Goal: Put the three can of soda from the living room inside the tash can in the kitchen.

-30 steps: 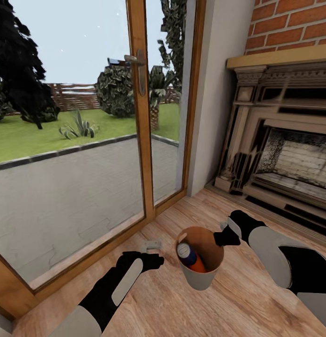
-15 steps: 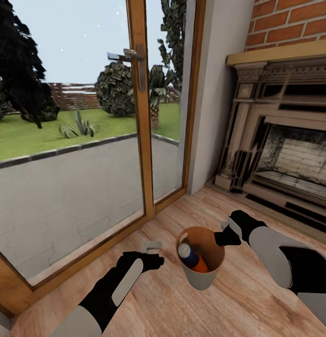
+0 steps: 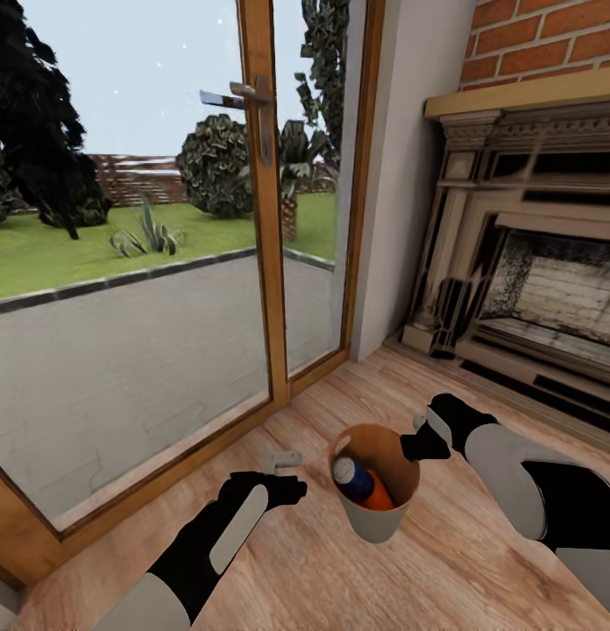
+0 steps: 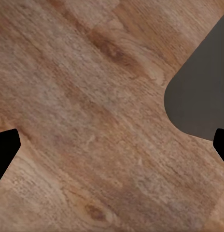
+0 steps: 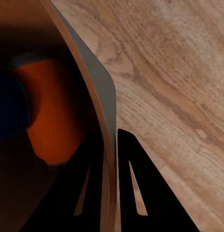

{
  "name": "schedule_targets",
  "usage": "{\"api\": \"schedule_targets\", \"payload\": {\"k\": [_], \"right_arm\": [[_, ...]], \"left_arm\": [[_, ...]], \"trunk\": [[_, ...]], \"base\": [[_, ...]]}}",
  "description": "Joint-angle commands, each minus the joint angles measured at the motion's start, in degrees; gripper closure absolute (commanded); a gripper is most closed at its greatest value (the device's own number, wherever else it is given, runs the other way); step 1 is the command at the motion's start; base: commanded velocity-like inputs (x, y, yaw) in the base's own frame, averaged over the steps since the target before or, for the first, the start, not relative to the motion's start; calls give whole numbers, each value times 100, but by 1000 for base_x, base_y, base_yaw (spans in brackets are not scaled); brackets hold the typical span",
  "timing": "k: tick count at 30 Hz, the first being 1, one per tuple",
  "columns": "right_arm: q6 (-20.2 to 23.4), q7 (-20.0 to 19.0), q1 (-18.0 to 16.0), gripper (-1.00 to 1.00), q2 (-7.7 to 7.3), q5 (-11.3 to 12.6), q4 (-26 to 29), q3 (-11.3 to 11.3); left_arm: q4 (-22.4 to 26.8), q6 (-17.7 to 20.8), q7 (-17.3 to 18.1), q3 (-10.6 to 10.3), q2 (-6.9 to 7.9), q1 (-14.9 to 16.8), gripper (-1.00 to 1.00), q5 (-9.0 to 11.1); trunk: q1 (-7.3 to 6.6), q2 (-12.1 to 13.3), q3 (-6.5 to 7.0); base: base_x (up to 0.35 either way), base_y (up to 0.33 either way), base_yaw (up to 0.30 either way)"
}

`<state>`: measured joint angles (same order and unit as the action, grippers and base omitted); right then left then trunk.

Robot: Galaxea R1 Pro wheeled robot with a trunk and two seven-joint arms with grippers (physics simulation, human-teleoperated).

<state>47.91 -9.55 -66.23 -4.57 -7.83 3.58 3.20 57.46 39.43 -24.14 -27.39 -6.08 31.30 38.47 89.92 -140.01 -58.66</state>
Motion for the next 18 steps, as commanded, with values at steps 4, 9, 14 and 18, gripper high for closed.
{"api": "schedule_targets", "payload": {"k": [4,9,14,18], "right_arm": [[1,-32,-4,100,-3,80,3,76],[-6,-29,-1,100,-14,80,3,76],[-16,-22,3,100,-17,68,3,76],[-23,-21,3,100,-18,64,4,76]], "left_arm": [[-14,-10,4,-8,-2,0,-100,2],[-22,-13,5,-11,-1,-1,-100,2],[-23,-14,6,-12,-2,0,-100,3],[-24,-14,9,-12,-1,0,-100,1]], "trunk": [[88,-163,-71],[178,-324,-165],[191,-331,-276],[201,-336,-365]], "base": [[0,0,0],[0,0,0],[0,0,0],[0,0,0]]}}
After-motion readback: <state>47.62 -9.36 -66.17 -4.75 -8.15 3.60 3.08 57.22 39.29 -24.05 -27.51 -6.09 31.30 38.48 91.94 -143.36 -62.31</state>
